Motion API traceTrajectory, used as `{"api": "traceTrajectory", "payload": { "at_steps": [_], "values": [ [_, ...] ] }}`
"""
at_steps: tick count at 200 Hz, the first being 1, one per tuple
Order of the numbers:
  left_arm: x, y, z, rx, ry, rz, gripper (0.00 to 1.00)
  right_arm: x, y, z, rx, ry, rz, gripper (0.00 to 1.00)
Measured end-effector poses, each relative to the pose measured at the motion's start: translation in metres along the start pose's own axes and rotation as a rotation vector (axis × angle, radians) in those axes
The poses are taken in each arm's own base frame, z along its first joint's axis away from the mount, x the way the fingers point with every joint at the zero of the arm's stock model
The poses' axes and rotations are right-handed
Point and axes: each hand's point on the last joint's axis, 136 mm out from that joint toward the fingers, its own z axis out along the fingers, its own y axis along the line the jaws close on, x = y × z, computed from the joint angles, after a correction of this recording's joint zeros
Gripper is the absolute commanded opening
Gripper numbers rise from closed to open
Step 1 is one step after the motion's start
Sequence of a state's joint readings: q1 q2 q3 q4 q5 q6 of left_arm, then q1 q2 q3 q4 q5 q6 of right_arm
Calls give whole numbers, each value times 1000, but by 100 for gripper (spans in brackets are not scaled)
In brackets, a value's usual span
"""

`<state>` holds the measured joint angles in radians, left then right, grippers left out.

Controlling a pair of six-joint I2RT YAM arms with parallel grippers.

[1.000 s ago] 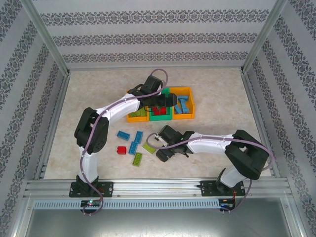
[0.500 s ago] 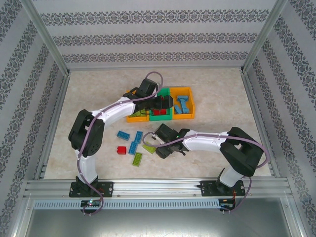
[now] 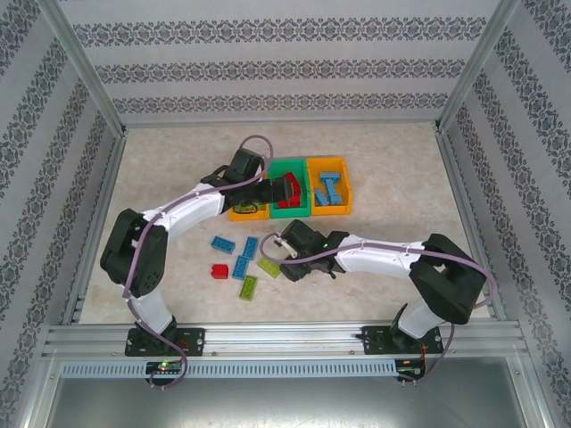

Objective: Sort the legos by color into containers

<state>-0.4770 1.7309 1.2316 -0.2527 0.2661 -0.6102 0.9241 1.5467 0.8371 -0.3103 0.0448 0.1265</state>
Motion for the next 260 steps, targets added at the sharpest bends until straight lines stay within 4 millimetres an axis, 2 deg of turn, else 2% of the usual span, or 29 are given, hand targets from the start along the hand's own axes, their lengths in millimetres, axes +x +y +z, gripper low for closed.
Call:
{"api": "traceTrajectory", "payload": {
  "at_steps": [25, 50, 68, 92, 116, 153, 179, 216, 260],
  "values": [
    [-1, 23, -21, -40, -37, -30, 99, -19, 4, -9, -36, -51, 10, 63],
    [-5, 44, -45, -89, -85, -45, 99, -47, 10, -20, -92, -117, 24, 63],
    [-1, 57, -61, -132, -107, -38, 99, -76, 10, -30, -131, -179, 47, 63],
    [14, 75, -74, -188, -99, -34, 99, -119, 3, -38, -159, -261, 85, 63],
    [32, 100, -81, -263, -71, -52, 99, -157, -11, -35, -171, -304, 142, 62],
    [66, 135, -88, -366, -12, -86, 99, -192, -32, -10, -174, -303, 234, 60],
    [85, 146, -93, -397, 23, -92, 99, -208, -48, 8, -179, -299, 310, 62],
    [94, 151, -92, -400, 44, -101, 99, -219, -66, 29, -174, -279, 393, 70],
    [100, 147, -89, -370, 71, -106, 100, -234, -75, 36, -173, -284, 441, 81]
  ]
}}
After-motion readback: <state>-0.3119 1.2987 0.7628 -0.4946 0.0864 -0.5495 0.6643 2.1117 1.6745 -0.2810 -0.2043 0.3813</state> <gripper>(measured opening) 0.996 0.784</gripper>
